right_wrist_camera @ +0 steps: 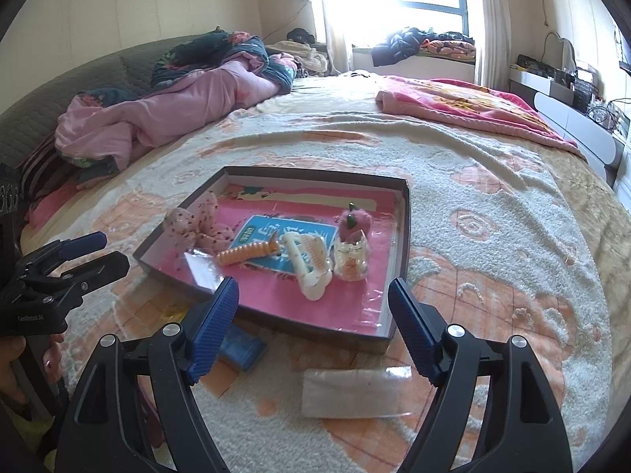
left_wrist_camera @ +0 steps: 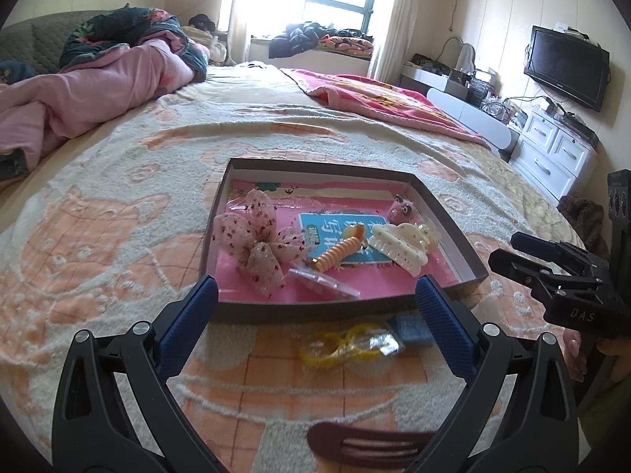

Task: Organize jewelry
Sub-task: 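Withdraw both tools from the tray toward the remaining accessories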

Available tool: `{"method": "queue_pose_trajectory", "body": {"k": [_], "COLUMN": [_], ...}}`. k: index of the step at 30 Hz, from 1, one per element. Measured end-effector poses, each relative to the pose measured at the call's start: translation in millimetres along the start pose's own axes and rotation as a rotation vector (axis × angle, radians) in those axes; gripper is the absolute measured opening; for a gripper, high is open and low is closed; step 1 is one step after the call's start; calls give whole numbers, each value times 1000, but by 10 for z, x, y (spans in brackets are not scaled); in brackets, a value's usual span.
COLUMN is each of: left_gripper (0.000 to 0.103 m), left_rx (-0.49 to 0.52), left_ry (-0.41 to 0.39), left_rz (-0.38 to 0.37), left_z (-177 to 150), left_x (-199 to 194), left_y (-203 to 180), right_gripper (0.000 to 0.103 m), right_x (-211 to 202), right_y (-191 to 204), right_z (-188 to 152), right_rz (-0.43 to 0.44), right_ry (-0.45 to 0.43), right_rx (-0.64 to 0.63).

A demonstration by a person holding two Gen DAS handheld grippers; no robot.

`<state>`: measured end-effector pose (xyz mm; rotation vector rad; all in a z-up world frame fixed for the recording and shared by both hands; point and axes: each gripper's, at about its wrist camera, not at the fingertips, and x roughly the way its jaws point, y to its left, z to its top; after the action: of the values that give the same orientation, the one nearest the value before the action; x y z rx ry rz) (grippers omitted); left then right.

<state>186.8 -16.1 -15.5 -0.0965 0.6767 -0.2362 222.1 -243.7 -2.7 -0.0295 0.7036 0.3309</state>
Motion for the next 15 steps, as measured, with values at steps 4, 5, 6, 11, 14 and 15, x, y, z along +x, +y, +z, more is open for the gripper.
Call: {"method": "queue_pose_trajectory", "body": {"k": [4,5,6,11,14,15], "left_gripper": [92,92,92,92,92,92], "left_rx": [6,5,3,-2,-2,-3], "left_ry": [-2,-2,-3,4,10,11], "left_rz": [13,16,19,30,37,37], "left_z": [-78,-96,-117,-227,-293,-306], "left_x": [-99,-121,-142,-237,-280,-293], "left_y": [1,11,12,55,57,57], "right_gripper": [76,76,76,76,76,76], "right_x": [-72,-82,-91,-117,-112,-109], "right_y": [38,50,64,128,175,200], "right_z": [-45,-51,-63,-128,-167,-183], "right_rz": [8,10,12,22,31,34], "right_ry": [-3,-3,-2,7,16,19], "right_rx": [-5,-6,-10,-23,-34,-41]}}
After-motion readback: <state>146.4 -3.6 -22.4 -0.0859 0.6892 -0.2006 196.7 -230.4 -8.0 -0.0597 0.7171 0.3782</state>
